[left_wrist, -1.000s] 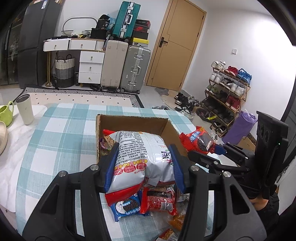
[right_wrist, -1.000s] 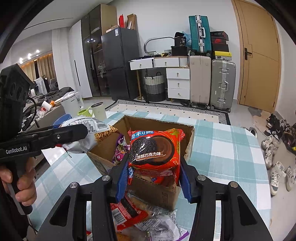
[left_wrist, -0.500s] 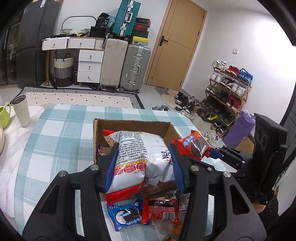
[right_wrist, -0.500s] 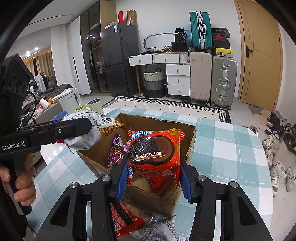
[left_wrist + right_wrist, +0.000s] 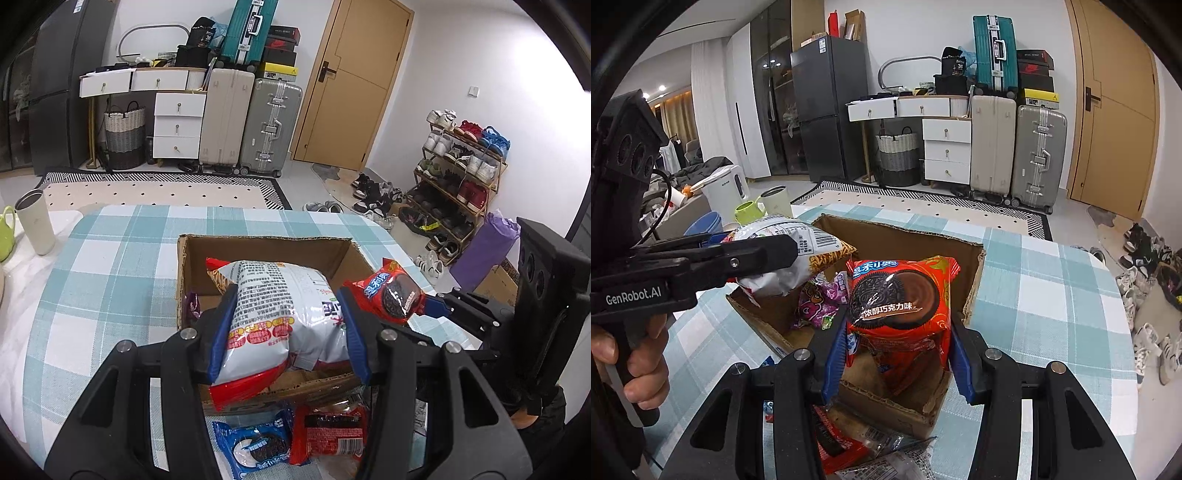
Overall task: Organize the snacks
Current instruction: 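Open both tools to drop the cookie pack and bag into the box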
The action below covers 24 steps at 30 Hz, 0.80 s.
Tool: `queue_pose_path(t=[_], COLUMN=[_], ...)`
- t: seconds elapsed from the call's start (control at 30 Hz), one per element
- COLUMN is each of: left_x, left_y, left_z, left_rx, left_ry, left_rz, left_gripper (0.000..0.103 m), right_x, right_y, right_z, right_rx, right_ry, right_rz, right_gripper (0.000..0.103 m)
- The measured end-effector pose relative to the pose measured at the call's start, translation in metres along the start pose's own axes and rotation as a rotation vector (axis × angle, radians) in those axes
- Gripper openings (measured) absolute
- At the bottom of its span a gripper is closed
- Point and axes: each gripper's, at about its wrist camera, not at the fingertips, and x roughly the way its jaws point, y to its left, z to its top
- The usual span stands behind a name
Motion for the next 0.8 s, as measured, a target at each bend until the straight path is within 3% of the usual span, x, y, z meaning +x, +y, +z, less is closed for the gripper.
queue_pose_path(t=[0.57,0.8], left_x=[0.047,0.057], left_y=[0.012,0.01], left_z=[-0.012,-0.017], left_rx=[0.024,0.042], left_ry=[0.059,0.08], left_rz=[0.041,0.059], left_gripper=[0.049,0.05], right_x=[0.015,0.014], right_y=[0.001,0.004], right_z=[-0.003,-0.003], right_rx=[-0.026,-0.036], right_ry=[0.026,0.033], right_rz=[-0.001,-0.003], right_gripper=[0.049,0.057])
